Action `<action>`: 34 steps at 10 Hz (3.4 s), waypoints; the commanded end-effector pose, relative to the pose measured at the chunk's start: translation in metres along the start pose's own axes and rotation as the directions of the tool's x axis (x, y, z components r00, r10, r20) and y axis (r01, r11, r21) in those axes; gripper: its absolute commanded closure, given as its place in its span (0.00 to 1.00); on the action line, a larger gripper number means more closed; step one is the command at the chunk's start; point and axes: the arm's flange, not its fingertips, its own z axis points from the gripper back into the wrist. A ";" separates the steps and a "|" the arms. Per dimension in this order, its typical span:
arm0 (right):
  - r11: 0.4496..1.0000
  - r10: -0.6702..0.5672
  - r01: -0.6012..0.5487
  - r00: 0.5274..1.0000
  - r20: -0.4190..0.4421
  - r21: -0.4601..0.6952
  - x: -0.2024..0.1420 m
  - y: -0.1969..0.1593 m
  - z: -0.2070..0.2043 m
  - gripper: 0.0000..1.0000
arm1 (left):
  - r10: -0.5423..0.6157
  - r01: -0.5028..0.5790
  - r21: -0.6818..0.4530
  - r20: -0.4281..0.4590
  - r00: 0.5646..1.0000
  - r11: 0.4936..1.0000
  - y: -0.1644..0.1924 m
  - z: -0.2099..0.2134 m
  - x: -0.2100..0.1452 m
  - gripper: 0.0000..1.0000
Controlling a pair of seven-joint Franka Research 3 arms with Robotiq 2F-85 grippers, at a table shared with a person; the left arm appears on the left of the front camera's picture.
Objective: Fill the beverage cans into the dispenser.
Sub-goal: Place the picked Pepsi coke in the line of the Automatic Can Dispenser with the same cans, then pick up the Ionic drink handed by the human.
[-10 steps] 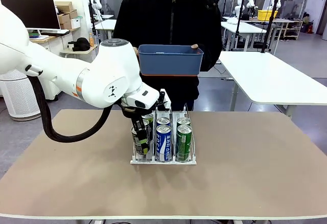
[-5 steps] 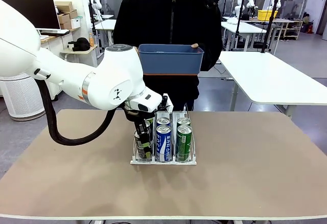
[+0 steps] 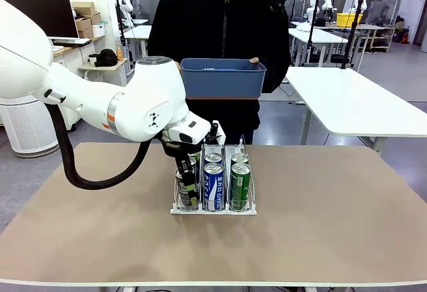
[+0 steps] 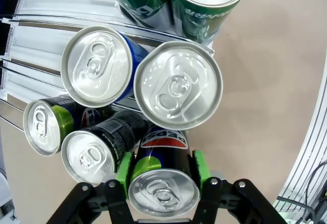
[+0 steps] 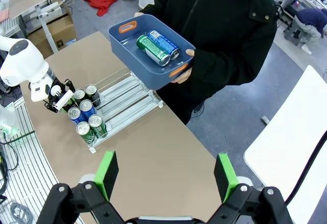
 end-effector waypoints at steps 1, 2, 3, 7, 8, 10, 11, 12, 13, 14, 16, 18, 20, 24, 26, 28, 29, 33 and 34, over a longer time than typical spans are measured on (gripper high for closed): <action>1.000 -0.002 0.002 1.000 0.002 -0.004 -0.001 0.000 -0.001 0.00 | 0.003 -0.003 -0.002 0.002 1.000 1.000 0.000 0.000 0.000 0.30; 1.000 -0.002 0.002 1.000 0.002 -0.004 -0.001 0.000 -0.001 0.00 | -0.013 0.013 0.007 -0.023 1.000 1.000 -0.002 0.005 -0.003 0.23; 1.000 -0.002 0.002 1.000 0.002 -0.004 -0.001 0.000 -0.001 0.00 | -0.003 0.005 0.029 -0.041 0.999 1.000 -0.003 0.011 -0.006 0.23; 1.000 -0.002 0.002 1.000 0.002 -0.004 -0.001 0.000 -0.001 0.00 | 0.045 -0.043 0.061 -0.041 0.998 0.997 -0.006 0.034 -0.008 0.00; 1.000 -0.002 0.002 1.000 0.002 -0.004 -0.001 0.000 -0.001 0.00 | 0.049 -0.047 0.071 -0.032 0.998 0.996 -0.007 0.039 -0.007 0.00; 1.000 -0.002 0.002 1.000 0.002 -0.004 -0.001 0.000 -0.001 0.00 | 0.051 -0.049 0.090 -0.024 0.998 0.995 -0.008 0.049 -0.006 0.00; 1.000 -0.002 0.002 1.000 0.002 -0.004 -0.001 0.000 -0.001 0.00 | 0.059 -0.057 0.090 -0.015 0.998 0.994 -0.009 0.053 -0.004 0.00; 1.000 -0.002 0.002 1.000 0.002 -0.004 -0.001 0.000 -0.001 0.00 | 0.063 -0.062 0.089 -0.006 0.998 0.994 -0.011 0.058 -0.002 0.00; 1.000 -0.002 0.002 1.000 0.002 -0.004 -0.001 0.000 -0.001 0.00 | 0.055 -0.054 0.079 -0.001 0.999 0.995 -0.012 0.058 -0.002 0.00; 1.000 -0.002 0.002 1.000 0.002 -0.004 -0.001 0.000 -0.001 0.00 | 0.058 -0.058 0.073 0.007 0.998 0.996 -0.013 0.059 -0.002 0.00; 1.000 -0.002 0.002 1.000 0.002 -0.004 -0.001 0.000 -0.001 0.00 | 0.037 -0.037 0.081 0.003 0.999 0.996 -0.006 0.058 -0.001 0.00; 1.000 -0.002 0.002 1.000 0.002 -0.004 -0.001 0.000 -0.001 0.00 | 0.037 -0.037 0.081 0.003 0.999 0.996 -0.006 0.058 -0.001 0.00; 1.000 -0.002 0.002 1.000 0.002 -0.004 -0.001 0.000 -0.001 0.00 | 0.037 -0.037 0.081 0.003 0.999 0.996 -0.006 0.058 -0.001 0.00; 1.000 -0.002 0.002 1.000 0.002 -0.004 -0.001 0.000 -0.001 0.00 | 0.037 -0.037 0.081 0.003 0.999 0.996 -0.006 0.058 -0.001 0.00; 1.000 -0.002 0.002 1.000 0.002 -0.004 -0.001 0.000 -0.001 0.00 | 0.040 -0.044 0.057 0.062 0.997 0.997 -0.004 0.072 -0.006 0.00; 1.000 -0.002 0.002 1.000 0.002 -0.004 -0.001 0.000 -0.001 0.00 | 0.014 -0.010 -0.024 0.169 0.986 1.000 0.002 0.116 -0.032 0.00; 1.000 -0.002 0.002 1.000 0.002 -0.004 -0.001 0.000 -0.001 0.00 | 0.000 -0.001 0.006 0.196 0.981 1.000 0.006 0.137 -0.046 0.00; 1.000 -0.002 0.002 1.000 0.002 -0.004 -0.001 0.000 -0.001 0.00 | -0.076 0.045 0.137 0.230 0.970 0.990 0.025 0.251 -0.113 0.00; 1.000 -0.002 0.002 1.000 0.002 -0.004 -0.001 0.000 -0.001 0.00 | -0.073 0.041 0.124 0.266 0.961 0.991 0.031 0.274 -0.126 0.00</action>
